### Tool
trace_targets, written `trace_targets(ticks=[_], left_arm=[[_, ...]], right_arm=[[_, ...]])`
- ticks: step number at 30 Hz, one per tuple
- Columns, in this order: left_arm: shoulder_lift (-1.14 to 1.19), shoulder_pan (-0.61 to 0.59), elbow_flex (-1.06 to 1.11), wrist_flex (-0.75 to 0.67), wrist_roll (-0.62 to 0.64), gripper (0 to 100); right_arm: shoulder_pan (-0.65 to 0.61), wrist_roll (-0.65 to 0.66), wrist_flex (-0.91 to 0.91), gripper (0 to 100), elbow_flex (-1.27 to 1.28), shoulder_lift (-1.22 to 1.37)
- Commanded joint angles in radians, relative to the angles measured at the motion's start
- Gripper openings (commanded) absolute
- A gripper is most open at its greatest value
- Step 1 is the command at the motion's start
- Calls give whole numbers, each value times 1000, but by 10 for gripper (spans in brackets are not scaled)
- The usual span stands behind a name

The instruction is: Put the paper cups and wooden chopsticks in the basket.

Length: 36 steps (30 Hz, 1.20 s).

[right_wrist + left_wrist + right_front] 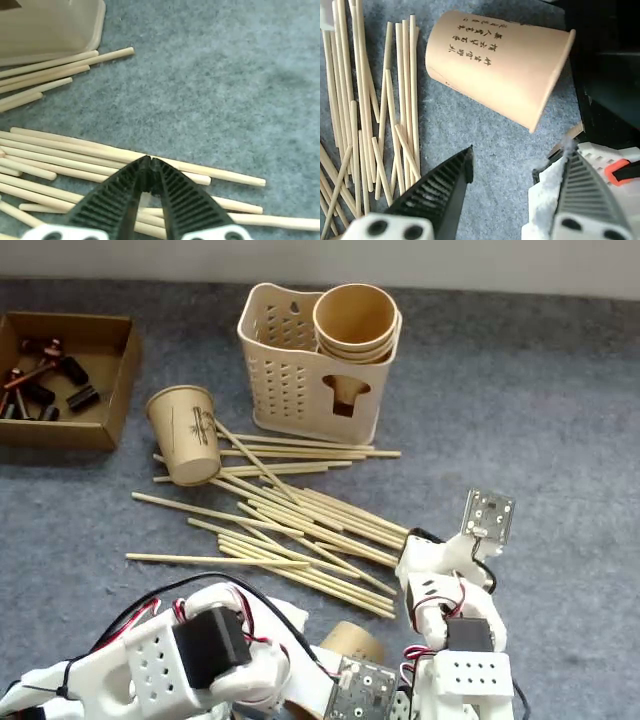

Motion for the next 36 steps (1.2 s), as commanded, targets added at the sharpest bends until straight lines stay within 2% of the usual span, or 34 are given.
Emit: trace_targets(ticks=[1,5,10,13,20,25,32,36], left_arm=[[-4,47,18,-34,3,274],[2,50,36,-80,3,274],[-5,50,185,-224,6,274],[-5,47,197,-229,8,274],[-5,28,111,-232,192,274],[-5,-47,113,-276,235,274],[-5,-147,130,-364,367,274],[-5,-171,133,-374,371,274]], right_arm=[[8,-3,-27,5,111,-10],[7,-3,-25,5,111,-8],[7,-3,-25,5,111,-8],[7,-3,-24,5,111,-8],[7,-3,-24,5,111,-5],[7,-3,-24,5,111,-5],[7,-3,-24,5,111,-4],[7,-3,-22,5,111,-4]])
